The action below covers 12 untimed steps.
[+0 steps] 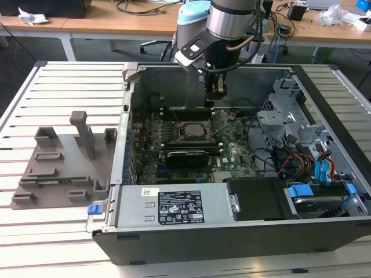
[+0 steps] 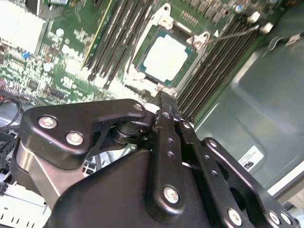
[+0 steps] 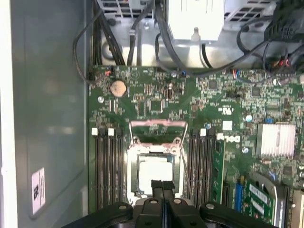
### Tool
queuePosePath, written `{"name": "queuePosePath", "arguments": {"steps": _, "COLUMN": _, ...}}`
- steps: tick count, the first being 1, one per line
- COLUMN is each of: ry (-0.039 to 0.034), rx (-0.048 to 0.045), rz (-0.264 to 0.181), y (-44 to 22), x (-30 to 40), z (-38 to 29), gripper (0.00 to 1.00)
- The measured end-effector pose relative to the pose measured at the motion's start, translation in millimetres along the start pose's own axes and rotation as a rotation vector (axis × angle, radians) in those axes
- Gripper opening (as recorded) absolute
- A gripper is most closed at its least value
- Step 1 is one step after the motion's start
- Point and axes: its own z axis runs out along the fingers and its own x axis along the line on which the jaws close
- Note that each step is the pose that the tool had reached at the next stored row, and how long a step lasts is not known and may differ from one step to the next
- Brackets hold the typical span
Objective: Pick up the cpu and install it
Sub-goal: 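Close the cpu cover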
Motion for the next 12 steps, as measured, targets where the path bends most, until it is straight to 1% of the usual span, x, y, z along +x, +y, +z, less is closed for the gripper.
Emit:
{"name": "queuePosePath", "arguments": {"steps": 1, "ry": -0.0005, "rx": 0.0, "rz": 0.0, "y": 2.9, "x": 0.1, "z": -0.2, "gripper": 0.11}}
{"name": "queuePosePath", "arguments": {"steps": 3, "ry": -0.0014, "rx": 0.0, "rz": 0.0, "y": 10.8, "x": 0.0, "z": -0.5, "gripper": 0.11}}
{"name": "queuePosePath", "arguments": {"steps": 7, "ry": -0.0025, "rx": 0.0, "rz": 0.0, "y": 21.7, "x": -0.1, "z": -1.1, "gripper": 0.11}}
{"name": "queuePosePath", "arguments": {"steps": 9, "ry": -0.007, "rx": 0.0, "rz": 0.0, "y": 27.0, "x": -0.2, "z": -1.4, "gripper": 0.11}}
{"name": "queuePosePath", "arguments": {"steps": 12, "ry": -0.008, "rx": 0.0, "rz": 0.001, "y": 29.5, "x": -0.2, "z": -1.4, "gripper": 0.11}}
